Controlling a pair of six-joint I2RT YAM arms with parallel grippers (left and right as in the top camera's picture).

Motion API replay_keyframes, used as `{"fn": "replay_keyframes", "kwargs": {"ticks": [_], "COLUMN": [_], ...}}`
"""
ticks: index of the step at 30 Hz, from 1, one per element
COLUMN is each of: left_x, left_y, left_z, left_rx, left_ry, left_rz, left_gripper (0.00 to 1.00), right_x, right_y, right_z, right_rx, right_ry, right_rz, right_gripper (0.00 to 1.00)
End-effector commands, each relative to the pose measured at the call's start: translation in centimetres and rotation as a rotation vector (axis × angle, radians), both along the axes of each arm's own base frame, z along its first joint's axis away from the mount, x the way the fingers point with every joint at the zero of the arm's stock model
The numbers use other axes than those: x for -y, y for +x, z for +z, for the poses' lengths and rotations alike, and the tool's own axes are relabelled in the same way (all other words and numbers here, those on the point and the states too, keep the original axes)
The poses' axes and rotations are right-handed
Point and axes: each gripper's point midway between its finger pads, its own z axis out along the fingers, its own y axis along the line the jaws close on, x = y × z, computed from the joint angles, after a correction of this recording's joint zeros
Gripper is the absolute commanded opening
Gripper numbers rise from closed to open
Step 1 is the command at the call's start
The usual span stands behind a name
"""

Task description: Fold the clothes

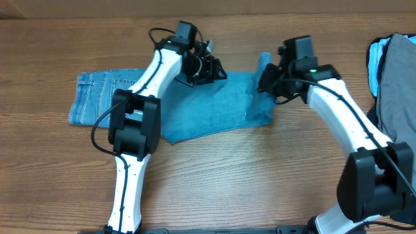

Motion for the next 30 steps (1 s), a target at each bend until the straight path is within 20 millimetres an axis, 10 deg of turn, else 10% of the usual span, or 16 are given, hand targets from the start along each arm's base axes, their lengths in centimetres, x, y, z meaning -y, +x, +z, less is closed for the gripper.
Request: {"fn": "replay_keyframes", "kwargs": {"ticks": [1,12,16,18,30], "left_x": [-1.1,-6.3,-7.4,-7.9,-6.8], "left_y": [0.0,-0.5,-0.8,-0.9,-2.3], "left_z": [1.7,1.2,1.8,2.1,5.8], "left_rx": [0.020,-0.067,-0.066,-0.057,0.032], "left_ry": [0.008,0.039,0.046,0.059,0.131], "left_rz": [0.003,0.055,0.049,0.046,-0.032], "left_gripper": [0.59,0.52,0.51,0.51,0.36], "right_x": [-2.3,-7.8,-10.5,-11.3,-4.9], "right_y": [0.3,-0.6,-0.7,-0.8,1.9], "right_z": [0.1,-1.4,-3.4,-4.2,4.6], "right_rx": [0.044,0.059,0.030,0.018,0.148], "right_ry": [-0.059,-0.078,-0.004,0.017,0.002], "right_rz": [0.028,0.083,0.147,0.169,0.106], "right_gripper": [0.04,0.24,0.45,0.71,0.76]}}
